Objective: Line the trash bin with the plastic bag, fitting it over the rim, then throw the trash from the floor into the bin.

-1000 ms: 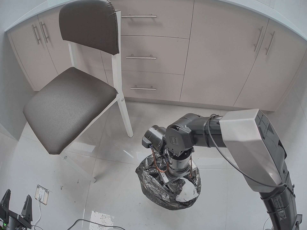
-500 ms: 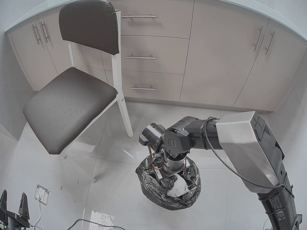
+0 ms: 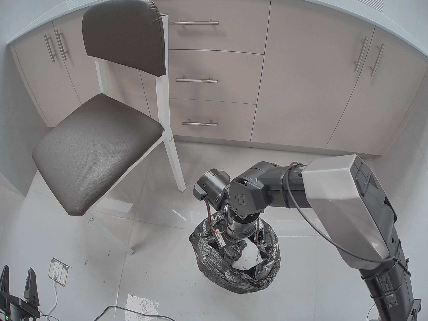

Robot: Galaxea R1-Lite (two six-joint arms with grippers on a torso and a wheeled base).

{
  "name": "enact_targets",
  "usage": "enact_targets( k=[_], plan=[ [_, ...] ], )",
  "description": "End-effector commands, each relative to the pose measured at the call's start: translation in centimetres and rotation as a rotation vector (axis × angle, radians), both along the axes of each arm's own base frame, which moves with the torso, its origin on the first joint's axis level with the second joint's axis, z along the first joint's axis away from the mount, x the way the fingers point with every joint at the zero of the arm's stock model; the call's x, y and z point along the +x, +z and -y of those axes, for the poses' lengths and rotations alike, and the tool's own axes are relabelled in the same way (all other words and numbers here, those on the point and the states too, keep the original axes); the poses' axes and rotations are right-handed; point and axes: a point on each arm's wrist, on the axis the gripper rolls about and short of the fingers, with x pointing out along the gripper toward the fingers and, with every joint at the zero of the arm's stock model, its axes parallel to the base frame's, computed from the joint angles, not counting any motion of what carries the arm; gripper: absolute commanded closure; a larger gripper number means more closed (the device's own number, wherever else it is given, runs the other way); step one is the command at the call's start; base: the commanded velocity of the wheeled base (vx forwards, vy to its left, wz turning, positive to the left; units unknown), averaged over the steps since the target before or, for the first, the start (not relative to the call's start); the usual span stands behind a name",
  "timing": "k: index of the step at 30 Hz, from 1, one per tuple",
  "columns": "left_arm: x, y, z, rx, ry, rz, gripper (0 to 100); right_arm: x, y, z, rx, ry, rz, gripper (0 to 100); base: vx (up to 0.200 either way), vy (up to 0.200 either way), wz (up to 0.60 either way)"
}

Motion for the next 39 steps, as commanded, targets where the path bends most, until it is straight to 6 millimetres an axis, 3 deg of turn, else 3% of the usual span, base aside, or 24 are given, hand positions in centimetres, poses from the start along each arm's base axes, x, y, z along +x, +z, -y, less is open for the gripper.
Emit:
enact_targets(
  k=[1, 4, 5, 39],
  plan=[
    [-0.05, -0.06, 0.0, -0.001, 0.001, 0.006, 0, 0.04, -0.3, 0.0, -0.005, -0.001, -0.004, 100, 0.0, 0.0, 0.0],
    [-0.07, -0.02, 0.0, -0.001, 0.001, 0.008, 0, 0.05, -0.37, -0.01, -0.006, 0.001, -0.005, 100, 0.0, 0.0, 0.0],
    [-0.07, -0.02, 0.0, -0.001, 0.001, 0.008, 0, 0.06, -0.52, -0.02, -0.008, -0.001, -0.008, 0, 0.0, 0.0, 0.0],
    [-0.08, -0.07, -0.03, 0.001, 0.011, 0.009, 0, -0.11, -0.06, -0.12, -0.023, -0.023, 0.028, 0, 0.0, 0.0, 0.0]
  ],
)
